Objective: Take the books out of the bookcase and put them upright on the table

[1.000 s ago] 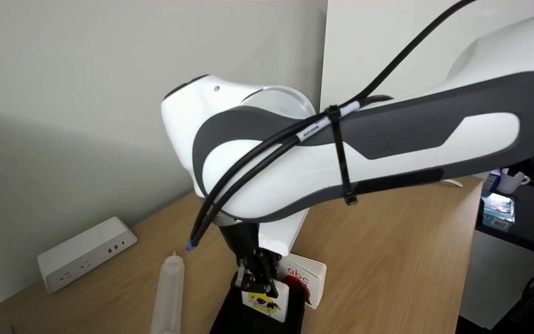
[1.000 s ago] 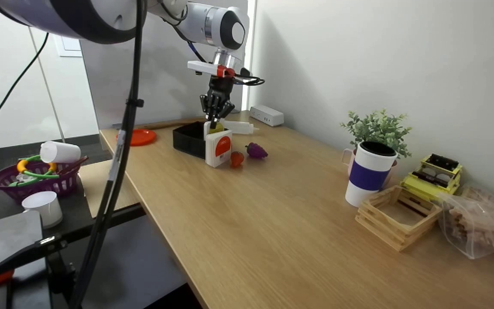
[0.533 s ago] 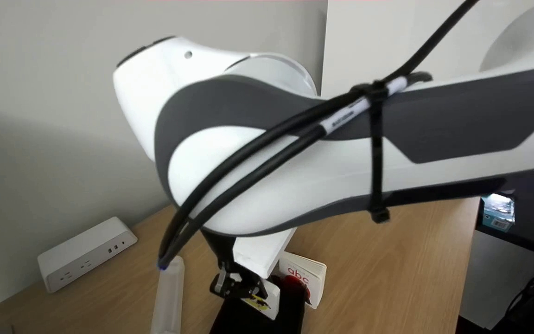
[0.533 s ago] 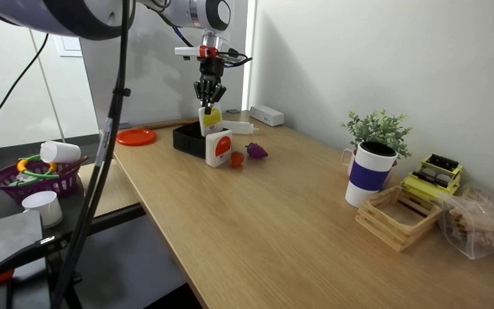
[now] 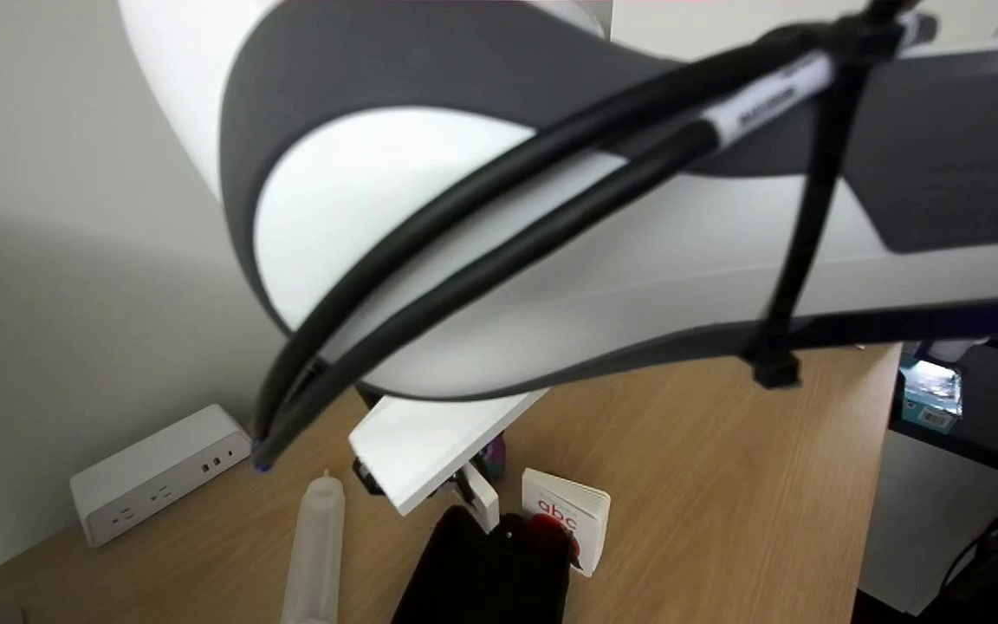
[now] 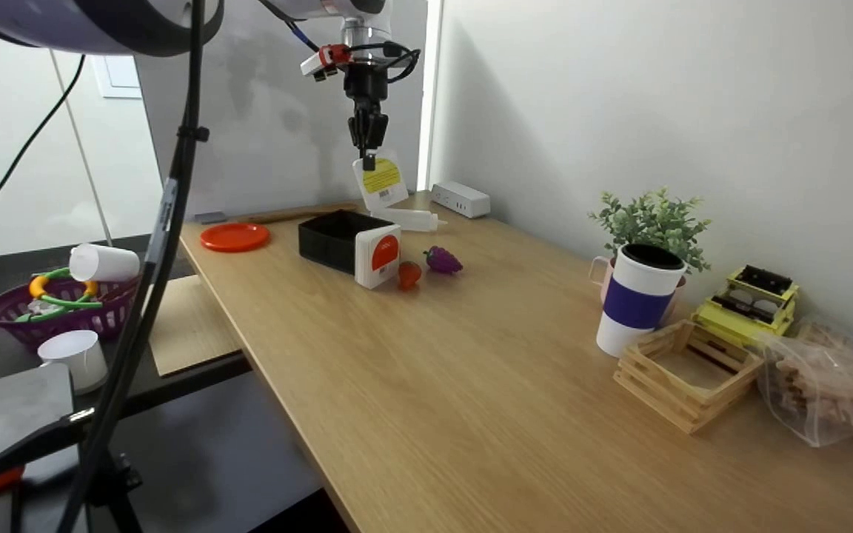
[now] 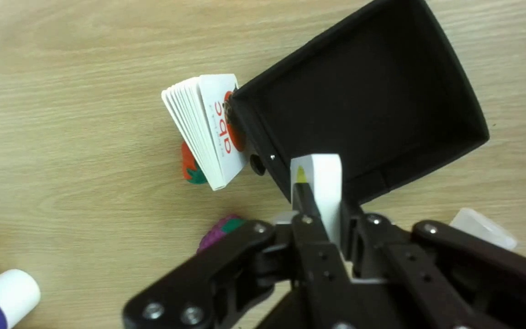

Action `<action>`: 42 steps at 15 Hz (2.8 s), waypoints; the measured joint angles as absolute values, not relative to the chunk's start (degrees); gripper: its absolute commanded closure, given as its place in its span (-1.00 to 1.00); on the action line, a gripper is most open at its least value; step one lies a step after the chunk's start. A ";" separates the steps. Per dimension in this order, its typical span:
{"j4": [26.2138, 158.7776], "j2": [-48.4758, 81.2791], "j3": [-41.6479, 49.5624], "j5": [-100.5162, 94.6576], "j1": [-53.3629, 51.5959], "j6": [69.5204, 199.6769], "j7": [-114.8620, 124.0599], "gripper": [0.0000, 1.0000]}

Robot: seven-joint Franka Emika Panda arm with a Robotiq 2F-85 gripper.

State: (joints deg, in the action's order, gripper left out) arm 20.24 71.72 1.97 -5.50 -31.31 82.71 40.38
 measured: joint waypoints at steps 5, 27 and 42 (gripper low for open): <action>20.25 70.67 4.42 -7.54 -31.35 79.45 48.91 0.93; 21.26 77.45 0.59 -3.23 -20.15 78.53 38.99 0.93; 21.22 79.37 -1.16 -1.22 -19.63 79.41 12.14 0.21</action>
State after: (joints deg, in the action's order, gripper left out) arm 21.22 79.37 -1.16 -1.22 -19.63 79.41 12.14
